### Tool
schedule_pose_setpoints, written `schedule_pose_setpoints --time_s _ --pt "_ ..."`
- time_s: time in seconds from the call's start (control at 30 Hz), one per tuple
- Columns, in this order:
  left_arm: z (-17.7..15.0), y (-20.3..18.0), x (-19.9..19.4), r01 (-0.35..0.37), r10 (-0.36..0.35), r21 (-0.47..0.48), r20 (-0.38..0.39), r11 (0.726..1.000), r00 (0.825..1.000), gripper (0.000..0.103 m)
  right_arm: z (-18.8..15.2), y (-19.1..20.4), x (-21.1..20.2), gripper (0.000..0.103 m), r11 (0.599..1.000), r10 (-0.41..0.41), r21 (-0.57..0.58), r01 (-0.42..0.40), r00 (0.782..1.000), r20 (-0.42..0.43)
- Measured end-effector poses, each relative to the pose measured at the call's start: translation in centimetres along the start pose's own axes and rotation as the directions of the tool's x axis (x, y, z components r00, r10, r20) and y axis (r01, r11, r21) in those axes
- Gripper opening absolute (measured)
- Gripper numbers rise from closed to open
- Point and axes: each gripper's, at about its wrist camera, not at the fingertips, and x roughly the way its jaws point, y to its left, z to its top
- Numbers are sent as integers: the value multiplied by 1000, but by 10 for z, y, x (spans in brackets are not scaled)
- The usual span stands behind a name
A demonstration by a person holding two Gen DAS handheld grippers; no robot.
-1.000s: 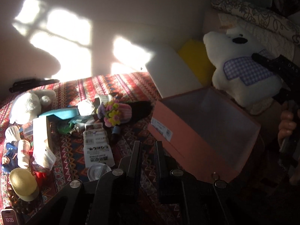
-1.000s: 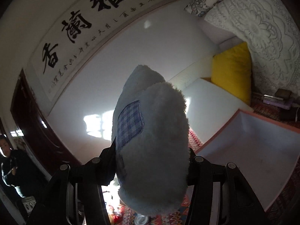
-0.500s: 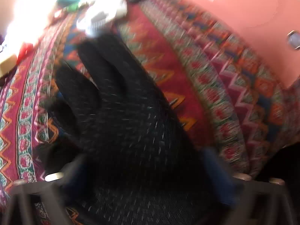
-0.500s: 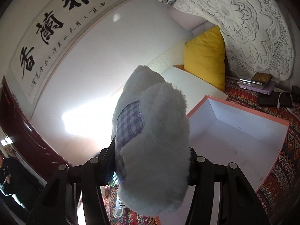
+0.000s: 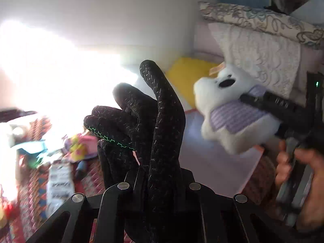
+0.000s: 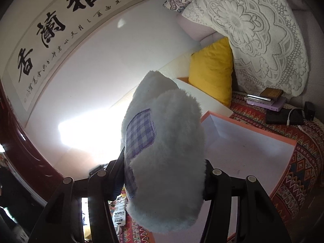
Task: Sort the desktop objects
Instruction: 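Carry the plush bear and black glove into the pink box and release both, then grasp the white round lid with the right tool while the left tool grasps the yellow sponge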
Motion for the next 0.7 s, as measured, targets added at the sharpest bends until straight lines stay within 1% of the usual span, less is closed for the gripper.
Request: schedule_pose_setpoints --time_s 0.03,0.07,0.1,0.13,0.17,0.2,0.23,0.27,0.3,0.33,0.37,0.43,0.53,0.6,0.63,0.7 --pt "14 -11 15 25 -25 12 2 1000 1000 14 1 -3 -1 59 1000 -19 -5 19 1000 7" --pt "25 -21 32 42 -42 23 -2 999 999 18 2 -6 -2 59 999 -38 -8 38 999 15" --pt "33 -27 51 52 -51 29 -16 998 999 25 3 -10 -3 59 998 -58 -10 58 998 21" --pt "38 -34 74 60 -58 34 -49 998 997 34 4 -14 -3 59 997 -80 -13 80 996 25" --pt "39 -40 100 58 -53 47 -105 997 993 72 4 -19 0 60 994 -107 -18 107 994 20" --pt "36 -46 120 37 -27 60 -153 998 988 99 3 -24 8 66 988 -150 -30 149 989 -11" --pt "33 -53 134 5 8 70 -186 998 982 100 2 -29 16 72 981 -192 -43 190 980 -42" --pt "29 -56 143 -22 36 71 -204 997 978 98 1 -34 24 83 971 -235 -57 231 969 -73" --pt "25 -54 144 -28 39 56 -203 998 978 98 0 -40 32 88 960 -277 -73 270 955 -102" --pt "22 -51 139 -16 22 33 -190 999 982 98 0 -45 38 90 947 -319 -84 311 940 -121" --pt "20 -48 131 -10 12 13 -170 1000 985 99 0 -50 38 90 932 -362 -79 355 925 -113" --pt "16 -36 114 -43 43 -1 -132 999 990 99 1 -57 35 90 900 -435 -67 430 896 -90" --pt "5 -9 84 -112 110 -16 -91 994 990 100 6 -49 15 90 902 -428 -46 428 904 10" --pt "-5 14 58 -167 165 -25 -71 986 984 102 5 -33 6 91 912 -401 -64 405 914 63" --pt "-12 29 46 -203 200 -28 -64 979 978 102 4 -23 4 91 923 -371 -78 376 926 75" --pt "-27 59 20 -282 279 -36 -62 959 958 102 -1 2 3 91 945 -296 -115 305 951 88"
